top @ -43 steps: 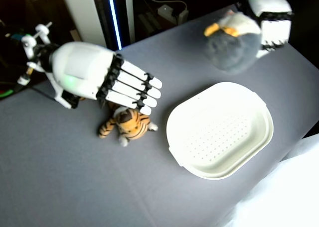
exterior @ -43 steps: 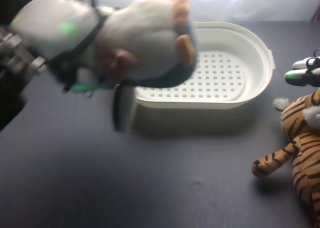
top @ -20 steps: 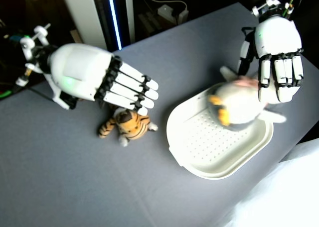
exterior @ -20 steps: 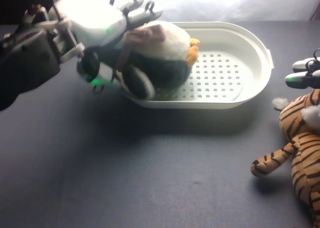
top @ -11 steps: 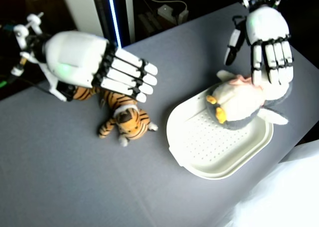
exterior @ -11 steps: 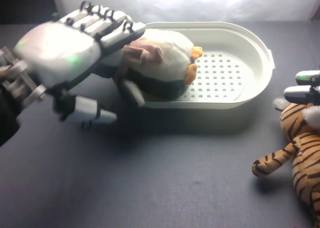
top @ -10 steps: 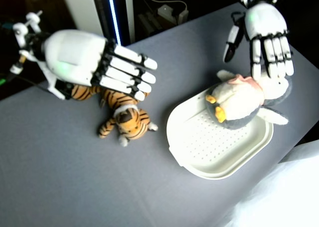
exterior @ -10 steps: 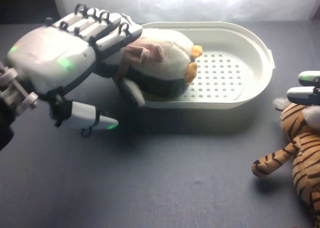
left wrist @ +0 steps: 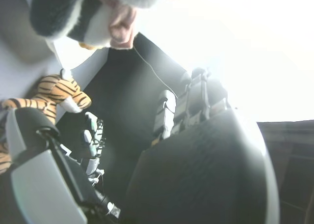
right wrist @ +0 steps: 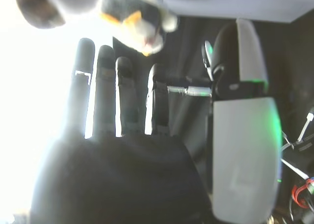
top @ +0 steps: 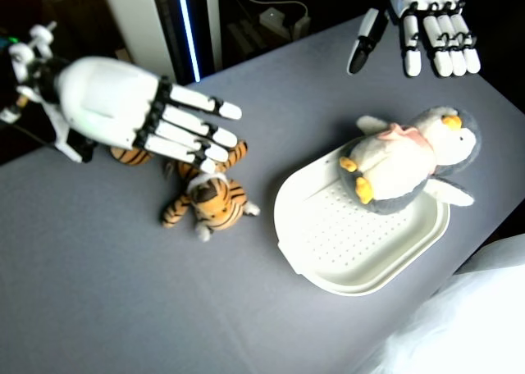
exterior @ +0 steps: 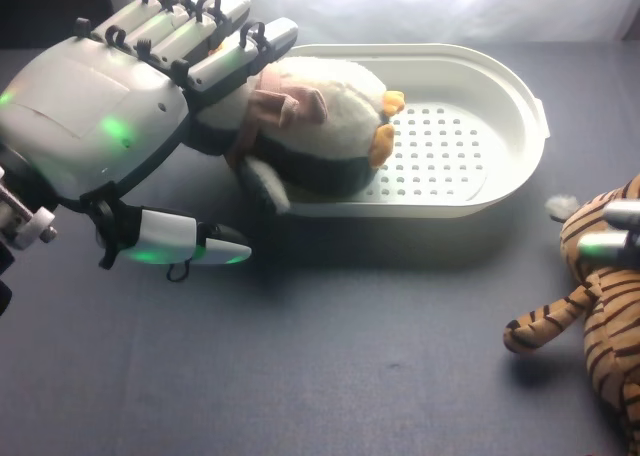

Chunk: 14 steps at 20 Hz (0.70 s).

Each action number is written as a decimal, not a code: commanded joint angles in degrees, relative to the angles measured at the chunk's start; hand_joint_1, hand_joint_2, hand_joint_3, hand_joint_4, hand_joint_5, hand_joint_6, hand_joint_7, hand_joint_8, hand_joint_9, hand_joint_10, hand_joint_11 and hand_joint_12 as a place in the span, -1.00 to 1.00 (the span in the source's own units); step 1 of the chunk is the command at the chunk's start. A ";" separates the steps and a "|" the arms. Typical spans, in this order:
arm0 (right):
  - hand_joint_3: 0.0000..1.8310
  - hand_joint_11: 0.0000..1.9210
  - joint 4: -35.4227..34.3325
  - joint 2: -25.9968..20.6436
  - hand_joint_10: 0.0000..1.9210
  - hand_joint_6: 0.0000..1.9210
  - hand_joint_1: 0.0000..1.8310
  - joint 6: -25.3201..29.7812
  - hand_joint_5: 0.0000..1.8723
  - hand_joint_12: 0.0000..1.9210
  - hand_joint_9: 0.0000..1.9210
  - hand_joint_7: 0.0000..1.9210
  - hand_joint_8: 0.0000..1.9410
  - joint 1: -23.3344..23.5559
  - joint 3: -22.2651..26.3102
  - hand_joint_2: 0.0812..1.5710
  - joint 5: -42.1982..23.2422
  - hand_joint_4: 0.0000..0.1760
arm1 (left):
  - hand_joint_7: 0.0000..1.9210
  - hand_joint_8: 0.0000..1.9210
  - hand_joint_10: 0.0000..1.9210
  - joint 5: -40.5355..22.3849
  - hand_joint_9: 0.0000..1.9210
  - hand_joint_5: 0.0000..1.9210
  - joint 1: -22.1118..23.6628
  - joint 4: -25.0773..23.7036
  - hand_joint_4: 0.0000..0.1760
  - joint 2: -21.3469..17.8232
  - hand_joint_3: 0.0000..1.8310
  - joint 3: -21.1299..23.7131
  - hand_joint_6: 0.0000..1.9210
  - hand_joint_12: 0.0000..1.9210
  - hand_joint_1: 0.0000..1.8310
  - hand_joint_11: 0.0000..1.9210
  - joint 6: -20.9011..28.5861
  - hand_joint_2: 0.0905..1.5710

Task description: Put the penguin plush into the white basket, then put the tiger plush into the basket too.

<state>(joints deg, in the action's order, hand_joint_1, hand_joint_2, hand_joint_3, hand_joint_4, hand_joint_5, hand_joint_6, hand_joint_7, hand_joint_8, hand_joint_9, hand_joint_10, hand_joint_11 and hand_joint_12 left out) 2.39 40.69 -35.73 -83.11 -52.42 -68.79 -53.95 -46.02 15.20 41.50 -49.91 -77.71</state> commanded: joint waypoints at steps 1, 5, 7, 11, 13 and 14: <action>-1.00 -0.83 -0.73 0.24 -1.00 -1.00 0.04 0.45 -0.75 -0.29 -0.69 -0.84 -1.00 0.31 -0.33 0.14 -4.25 1.00 | -1.00 -1.00 -1.00 -7.42 -1.00 -1.00 0.37 -1.46 1.00 -0.30 -1.00 0.28 -1.00 -1.00 -0.17 -1.00 0.27 -0.19; -1.00 -0.79 1.32 1.29 -0.99 -0.99 0.10 0.45 -0.71 -0.19 -0.65 -0.82 -1.00 0.98 -1.26 0.16 0.24 1.00 | -1.00 -1.00 -1.00 -7.86 -1.00 -1.00 -0.38 -1.45 1.00 -0.28 -1.00 0.28 -1.00 -1.00 -0.10 -1.00 1.41 -0.15; -0.99 -0.81 3.40 2.49 -0.99 -0.99 0.14 0.39 -0.69 -0.18 -0.63 -0.80 -0.99 3.60 -2.39 0.19 4.76 1.00 | -1.00 -1.00 -1.00 -8.09 -1.00 -1.00 -0.55 -1.45 1.00 -0.28 -1.00 0.28 -1.00 -1.00 -0.08 -1.00 1.69 -0.15; -1.00 -0.75 7.20 4.90 -0.99 -1.00 0.29 -0.71 -0.61 -0.20 -0.58 -0.79 -1.00 8.93 -4.14 0.21 12.07 0.91 | -1.00 -1.00 -1.00 -8.73 -1.00 -1.00 -1.09 -1.46 1.00 -0.55 -1.00 0.28 -1.00 -1.00 -0.07 -1.00 2.72 -0.14; -1.00 -0.36 7.49 5.01 -0.88 -0.99 0.61 -2.18 -0.43 -0.04 -0.25 -0.54 -0.97 9.76 -4.18 0.22 13.53 -0.86 | -1.00 -1.00 -1.00 -9.06 -1.00 -1.00 -1.30 -1.52 1.00 -0.76 -1.00 0.29 -1.00 -1.00 -0.08 -1.00 3.26 -0.13; -1.00 -0.10 7.42 4.98 0.09 -0.99 0.85 -2.32 -0.31 0.26 -0.23 -0.39 -0.93 9.79 -4.29 0.27 13.61 -1.00 | -1.00 -1.00 -1.00 -9.20 -1.00 -1.00 -1.42 -1.52 1.00 -0.84 -1.00 0.34 -1.00 -1.00 -0.05 -1.00 3.37 -0.12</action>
<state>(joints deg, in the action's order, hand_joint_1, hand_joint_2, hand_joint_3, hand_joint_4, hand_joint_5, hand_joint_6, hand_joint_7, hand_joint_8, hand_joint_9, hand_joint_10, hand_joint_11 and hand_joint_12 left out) 10.74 45.47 -37.85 -73.69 -56.47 -53.36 -56.01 -48.10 15.07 40.91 -49.89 -74.46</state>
